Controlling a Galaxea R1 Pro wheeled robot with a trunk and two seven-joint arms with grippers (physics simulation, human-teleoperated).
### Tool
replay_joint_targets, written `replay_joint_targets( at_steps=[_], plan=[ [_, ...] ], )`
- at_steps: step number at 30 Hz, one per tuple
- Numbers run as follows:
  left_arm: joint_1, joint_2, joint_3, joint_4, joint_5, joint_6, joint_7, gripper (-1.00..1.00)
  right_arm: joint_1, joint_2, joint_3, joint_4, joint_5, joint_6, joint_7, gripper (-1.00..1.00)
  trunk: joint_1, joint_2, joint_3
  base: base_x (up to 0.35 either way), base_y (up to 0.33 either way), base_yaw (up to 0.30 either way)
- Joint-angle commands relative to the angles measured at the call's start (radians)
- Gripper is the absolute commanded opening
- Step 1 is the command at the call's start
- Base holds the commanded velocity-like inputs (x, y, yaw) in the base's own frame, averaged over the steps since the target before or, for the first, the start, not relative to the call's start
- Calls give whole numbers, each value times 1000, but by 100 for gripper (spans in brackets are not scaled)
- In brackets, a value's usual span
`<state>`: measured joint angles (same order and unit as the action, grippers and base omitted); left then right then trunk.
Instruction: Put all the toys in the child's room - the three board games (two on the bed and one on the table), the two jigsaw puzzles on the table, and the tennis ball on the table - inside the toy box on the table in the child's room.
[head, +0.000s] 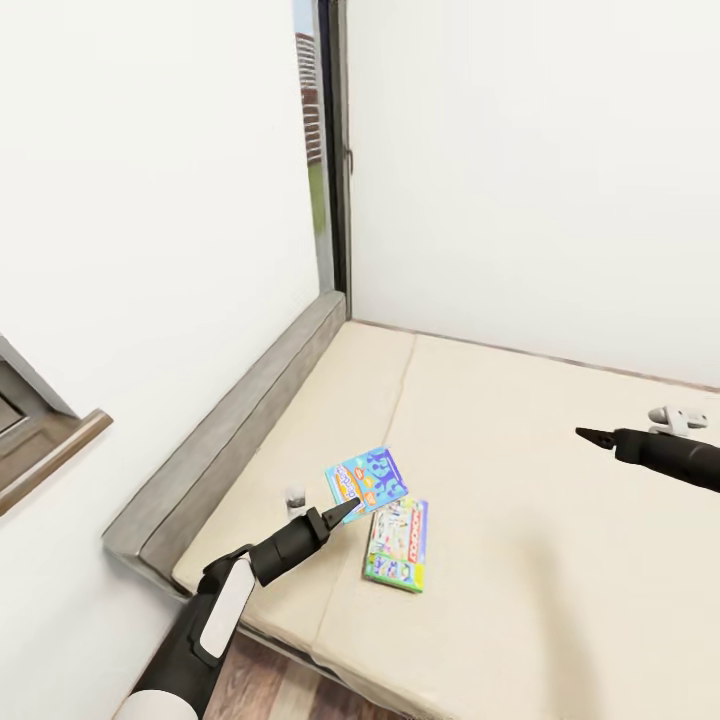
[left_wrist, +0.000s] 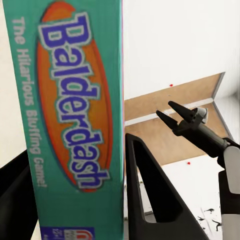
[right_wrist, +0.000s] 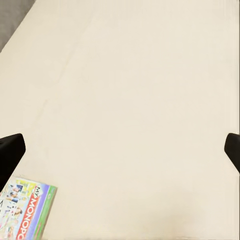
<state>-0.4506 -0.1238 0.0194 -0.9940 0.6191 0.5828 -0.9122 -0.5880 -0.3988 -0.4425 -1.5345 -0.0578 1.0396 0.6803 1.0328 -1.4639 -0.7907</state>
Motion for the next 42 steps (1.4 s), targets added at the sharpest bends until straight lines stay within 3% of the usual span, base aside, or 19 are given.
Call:
replay_joint_targets(
  at_steps=[1,42],
  plan=[
    [0,-1,2,0,5,9,-2,-100,-1,0,-1,0,-5,8,-1,100,-4,7,2,0,0,-285],
    [-1,3,3,0,5,10,-3,-100,6,0,-4,-2,-5,8,-3,100,-161,294,131,0,0,-285]
  ],
)
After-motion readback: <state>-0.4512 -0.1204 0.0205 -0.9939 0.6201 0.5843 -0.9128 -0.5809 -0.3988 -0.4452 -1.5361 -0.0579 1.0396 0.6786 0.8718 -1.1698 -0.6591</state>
